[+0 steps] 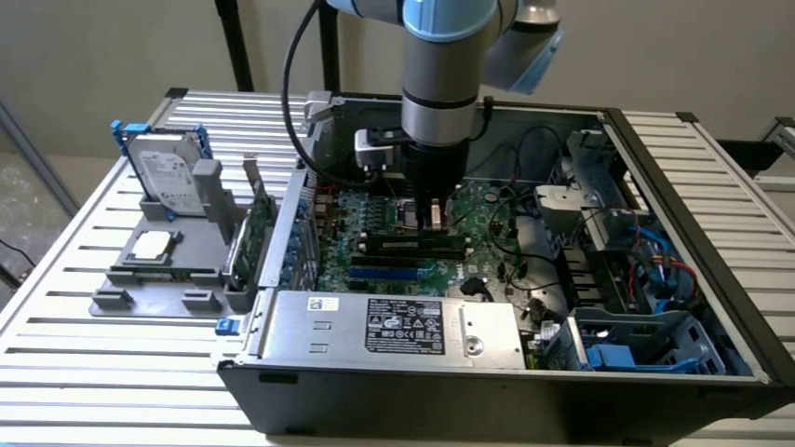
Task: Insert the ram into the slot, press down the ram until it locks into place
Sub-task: 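Insert the ram into the slot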
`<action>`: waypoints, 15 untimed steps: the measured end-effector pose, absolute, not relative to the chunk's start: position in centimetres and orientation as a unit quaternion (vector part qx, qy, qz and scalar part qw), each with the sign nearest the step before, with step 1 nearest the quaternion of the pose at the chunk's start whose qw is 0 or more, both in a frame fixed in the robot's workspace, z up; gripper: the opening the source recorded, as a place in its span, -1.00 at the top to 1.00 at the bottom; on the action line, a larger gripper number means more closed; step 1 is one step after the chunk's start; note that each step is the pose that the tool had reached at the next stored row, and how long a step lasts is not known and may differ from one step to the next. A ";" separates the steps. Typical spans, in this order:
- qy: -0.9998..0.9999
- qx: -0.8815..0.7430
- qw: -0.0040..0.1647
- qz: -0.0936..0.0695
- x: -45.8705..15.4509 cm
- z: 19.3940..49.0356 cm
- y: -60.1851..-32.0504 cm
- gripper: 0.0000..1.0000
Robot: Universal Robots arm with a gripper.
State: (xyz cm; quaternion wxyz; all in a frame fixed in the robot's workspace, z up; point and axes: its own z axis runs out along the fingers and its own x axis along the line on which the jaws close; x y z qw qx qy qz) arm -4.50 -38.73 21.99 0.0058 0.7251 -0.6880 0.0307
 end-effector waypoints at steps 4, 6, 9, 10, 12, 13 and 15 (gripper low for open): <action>-0.688 0.725 0.006 0.031 -4.6 22.0 -38.7 0.73; -0.689 0.724 0.005 0.031 -4.6 22.0 -38.7 0.73; -0.689 0.724 0.005 0.032 -4.6 22.0 -38.7 0.73; -0.690 0.723 0.005 0.032 -4.6 22.0 -38.7 0.73; -0.690 0.723 0.005 0.032 -4.6 22.0 -38.7 0.73; -0.690 0.723 0.005 0.032 -4.6 22.0 -38.7 0.73; -0.691 0.722 0.005 0.033 -4.6 22.0 -38.7 0.73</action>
